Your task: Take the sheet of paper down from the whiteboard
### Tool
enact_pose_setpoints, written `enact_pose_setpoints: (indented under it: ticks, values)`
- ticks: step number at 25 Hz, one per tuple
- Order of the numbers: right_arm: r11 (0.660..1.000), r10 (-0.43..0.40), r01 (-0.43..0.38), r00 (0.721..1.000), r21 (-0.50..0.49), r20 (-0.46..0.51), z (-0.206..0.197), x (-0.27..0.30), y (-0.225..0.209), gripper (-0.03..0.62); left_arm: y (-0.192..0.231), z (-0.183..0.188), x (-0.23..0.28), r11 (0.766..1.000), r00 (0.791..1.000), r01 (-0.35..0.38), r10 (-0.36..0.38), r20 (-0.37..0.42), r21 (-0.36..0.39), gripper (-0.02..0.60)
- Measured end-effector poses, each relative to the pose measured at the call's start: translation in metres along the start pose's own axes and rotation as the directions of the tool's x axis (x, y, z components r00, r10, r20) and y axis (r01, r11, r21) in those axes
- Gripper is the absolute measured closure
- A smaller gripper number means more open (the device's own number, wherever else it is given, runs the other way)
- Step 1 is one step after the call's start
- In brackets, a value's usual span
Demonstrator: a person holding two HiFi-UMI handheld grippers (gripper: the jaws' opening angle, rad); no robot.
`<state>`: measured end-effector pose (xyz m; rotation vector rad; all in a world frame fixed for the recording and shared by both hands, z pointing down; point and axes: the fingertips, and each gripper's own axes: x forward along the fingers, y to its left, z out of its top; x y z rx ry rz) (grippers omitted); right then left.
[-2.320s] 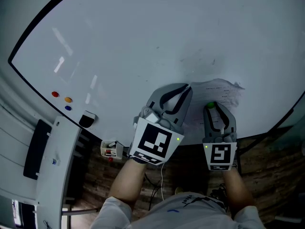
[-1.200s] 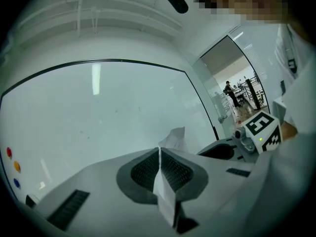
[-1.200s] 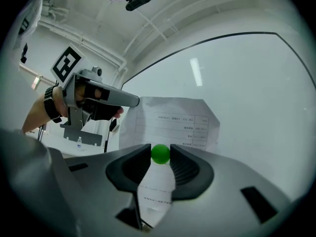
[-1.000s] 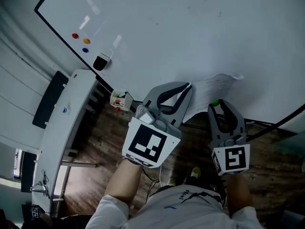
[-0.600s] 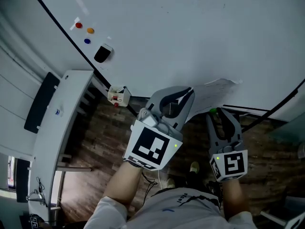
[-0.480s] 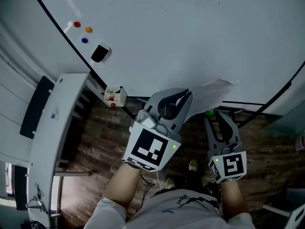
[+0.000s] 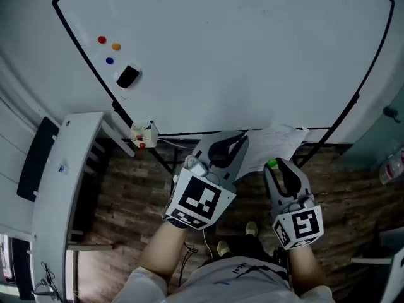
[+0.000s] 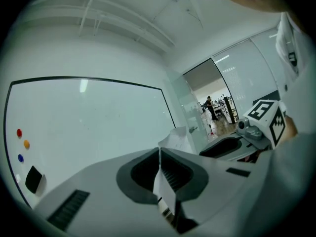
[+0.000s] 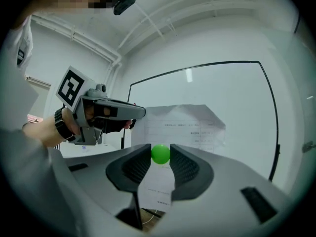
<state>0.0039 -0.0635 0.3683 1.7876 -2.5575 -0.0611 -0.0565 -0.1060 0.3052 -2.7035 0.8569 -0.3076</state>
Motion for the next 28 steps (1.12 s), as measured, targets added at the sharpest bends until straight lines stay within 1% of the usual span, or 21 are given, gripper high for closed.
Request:
enact_pose_setpoints:
  ticks: [5,10,15,28]
  values:
    - [1.000,0.010,-0.010,1.000,0.010,-0.018,0.002,-0.012,0.004,0.468,-0.009,-0.001,-0.006,1.000,1.000,0.005,-0.006,-0.007,-0.015,0.560]
    - [1.000,0.002,-0.002,1.000,0.005,-0.002,0.010,-0.018,-0.001,0.468,-0.015,0.005,-0.006,1.000,1.000,0.005,-0.005,-0.003,-0.011,0.560]
    - [1.000,0.001,-0.001,1.000,-0.006,0.010,0.015,-0.015,-0.002,0.468,-0.010,0.012,-0.006,1.000,1.000,-0.003,0.003,0.010,-0.001,0.560]
    - [1.000,-0.006,0.007,1.000,-0.020,0.017,0.017,-0.009,0.003,0.468,-0.003,0.015,-0.010,1.000,1.000,-0.006,0.006,0.023,0.001,0.560]
